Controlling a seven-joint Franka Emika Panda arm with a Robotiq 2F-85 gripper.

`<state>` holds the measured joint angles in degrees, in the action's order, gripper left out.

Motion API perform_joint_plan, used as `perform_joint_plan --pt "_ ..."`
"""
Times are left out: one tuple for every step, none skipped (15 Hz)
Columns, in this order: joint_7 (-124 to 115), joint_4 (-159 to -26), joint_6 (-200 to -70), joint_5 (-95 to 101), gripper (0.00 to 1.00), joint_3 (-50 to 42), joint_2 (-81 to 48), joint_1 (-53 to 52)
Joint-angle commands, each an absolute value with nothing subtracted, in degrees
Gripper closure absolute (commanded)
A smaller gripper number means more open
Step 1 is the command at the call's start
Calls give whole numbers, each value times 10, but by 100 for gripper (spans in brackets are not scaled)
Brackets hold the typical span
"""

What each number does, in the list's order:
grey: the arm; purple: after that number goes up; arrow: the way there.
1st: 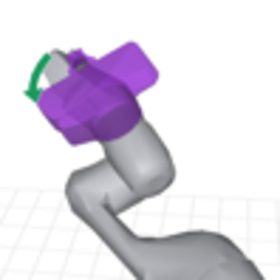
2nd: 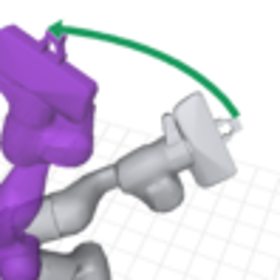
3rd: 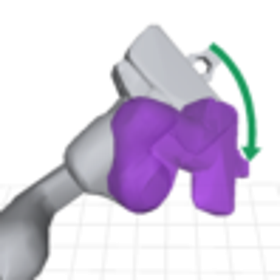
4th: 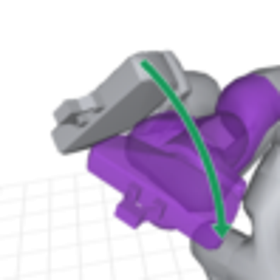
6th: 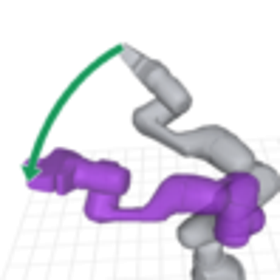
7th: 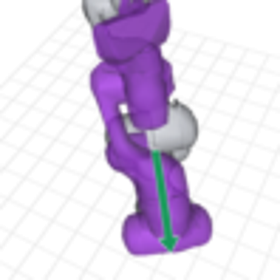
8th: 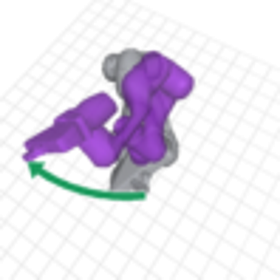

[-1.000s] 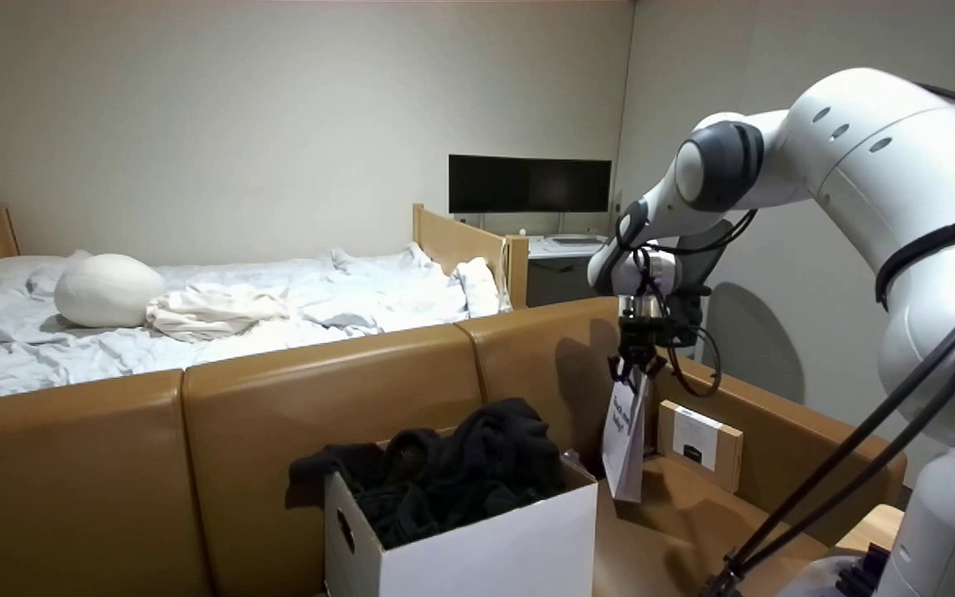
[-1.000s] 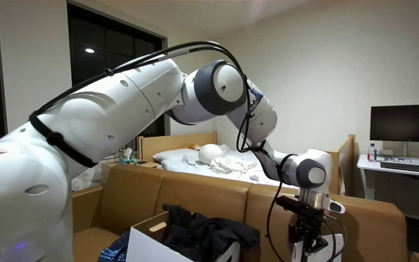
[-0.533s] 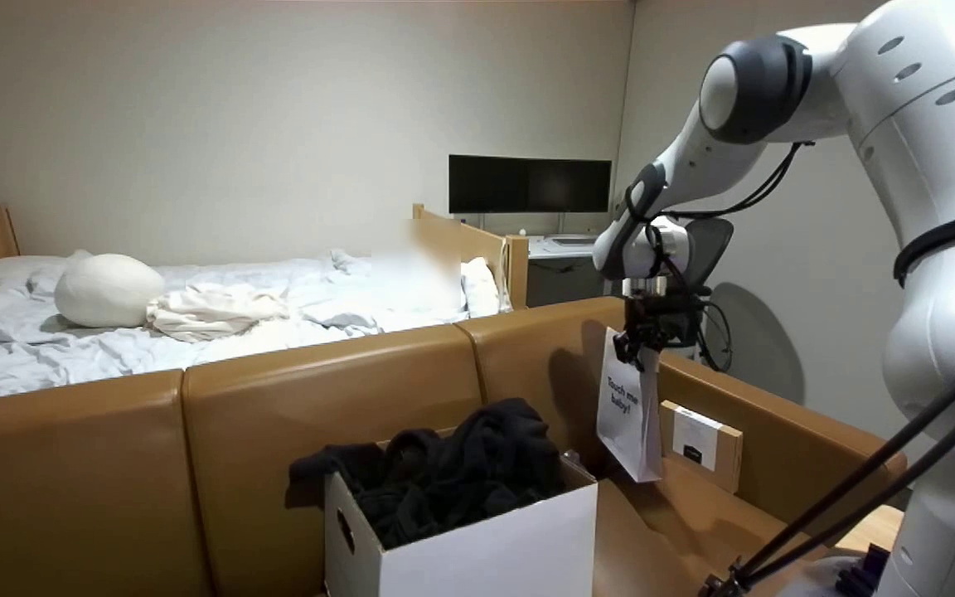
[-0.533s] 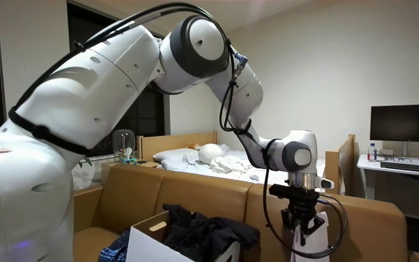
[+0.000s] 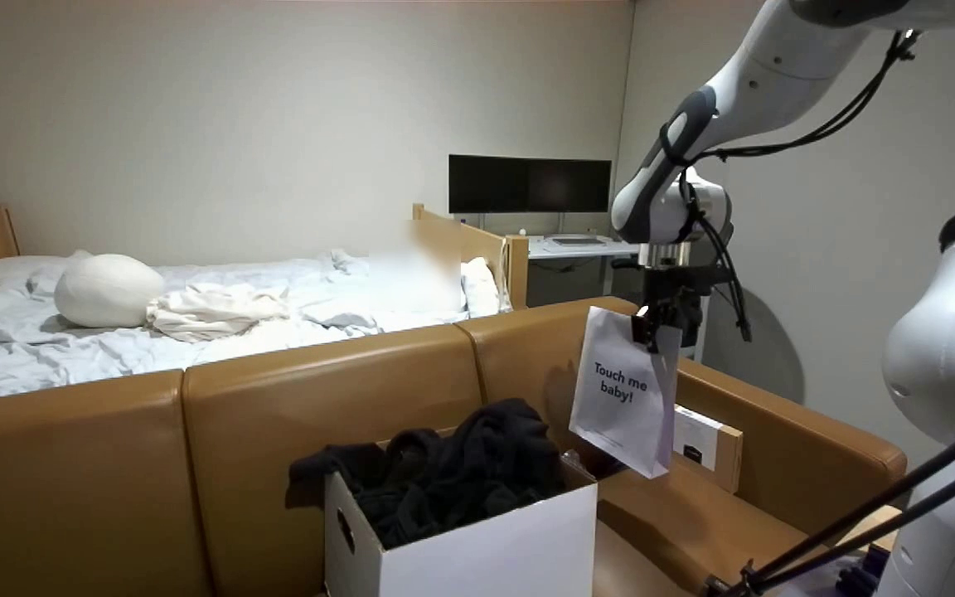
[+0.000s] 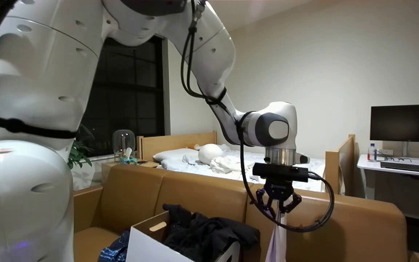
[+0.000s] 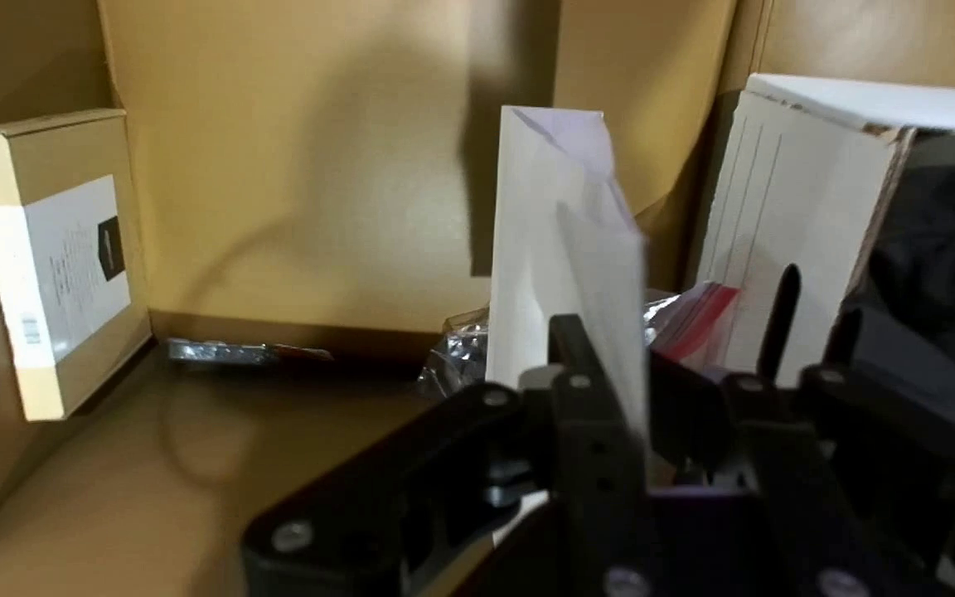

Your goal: Put the white book in the box

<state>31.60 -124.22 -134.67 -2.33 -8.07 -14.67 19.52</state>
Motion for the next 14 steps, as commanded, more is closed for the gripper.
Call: perform_joint_plan --pt "439 -1346 -1335 -32 97 -85 -2 201" --pt "478 -1360 -1323 -42 97 -93 30 198" --pt "517 -1366 -1299 -55 97 -103 63 194" --pt "550 -1362 -1278 -66 97 -113 78 186" --pt "582 -1353 -1253 -79 97 -123 90 178" --pt "610 -1340 -1225 -94 97 -132 98 168" --pt "636 -1329 -1200 -109 97 -140 104 158" --pt "654 -1313 -1173 -129 97 -144 102 144" --pt "671 -1301 -1150 -145 97 -146 101 130" --pt "676 -1287 -1126 -176 97 -145 93 114" --pt "676 -1276 -1104 -207 97 -142 84 100" --pt "675 -1265 -1087 -230 97 -134 71 84" --pt "678 -1255 -1069 -249 97 -127 58 70" --pt "674 -1241 -1051 -252 97 -115 41 56"
